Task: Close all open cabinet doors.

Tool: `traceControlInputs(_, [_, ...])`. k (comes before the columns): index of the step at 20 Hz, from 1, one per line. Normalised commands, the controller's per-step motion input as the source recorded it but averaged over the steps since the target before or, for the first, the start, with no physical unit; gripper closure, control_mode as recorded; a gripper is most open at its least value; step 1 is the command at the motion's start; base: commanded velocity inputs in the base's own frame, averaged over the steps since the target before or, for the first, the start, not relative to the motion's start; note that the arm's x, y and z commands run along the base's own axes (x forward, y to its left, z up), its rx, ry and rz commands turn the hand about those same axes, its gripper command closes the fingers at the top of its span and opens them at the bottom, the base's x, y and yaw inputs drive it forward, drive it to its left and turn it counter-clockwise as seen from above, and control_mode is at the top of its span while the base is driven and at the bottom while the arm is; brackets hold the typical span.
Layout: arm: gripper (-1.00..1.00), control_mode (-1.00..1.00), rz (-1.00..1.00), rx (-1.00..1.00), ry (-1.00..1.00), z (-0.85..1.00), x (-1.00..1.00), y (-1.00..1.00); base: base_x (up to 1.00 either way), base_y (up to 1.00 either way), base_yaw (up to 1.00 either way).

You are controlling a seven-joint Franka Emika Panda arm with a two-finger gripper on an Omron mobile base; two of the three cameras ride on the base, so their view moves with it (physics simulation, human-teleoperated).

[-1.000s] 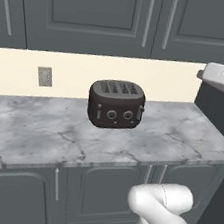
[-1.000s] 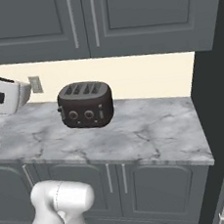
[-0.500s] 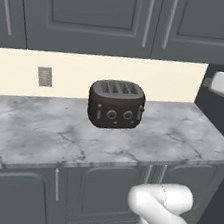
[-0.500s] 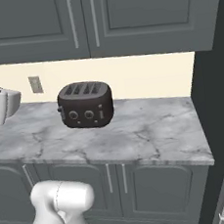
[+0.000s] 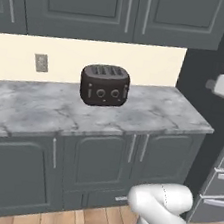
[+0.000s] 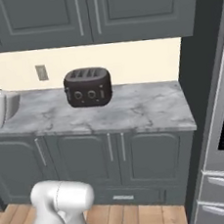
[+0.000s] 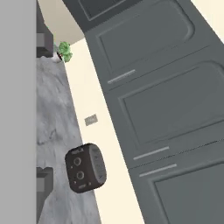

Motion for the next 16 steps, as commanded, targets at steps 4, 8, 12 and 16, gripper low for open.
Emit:
traceControlInputs(4, [-1.0, 1.0, 0.0, 0.0, 0.0, 0.0, 0.0, 0.0, -1.0, -0.05, -0.3])
traceControlInputs(8, [-1.0, 1.0, 0.0, 0.0, 0.0, 0.0, 0.0, 0.0, -0.94, 0.0, -0.63])
traceControlInputs(12, [-1.0, 1.0, 0.0, 0.0, 0.0, 0.0, 0.0, 0.0, -0.39, 0.0, -0.8])
traceControlInputs(16, [-1.0, 1.0, 0.0, 0.0, 0.0, 0.0, 0.0, 0.0, 0.02, -0.03, -0.89])
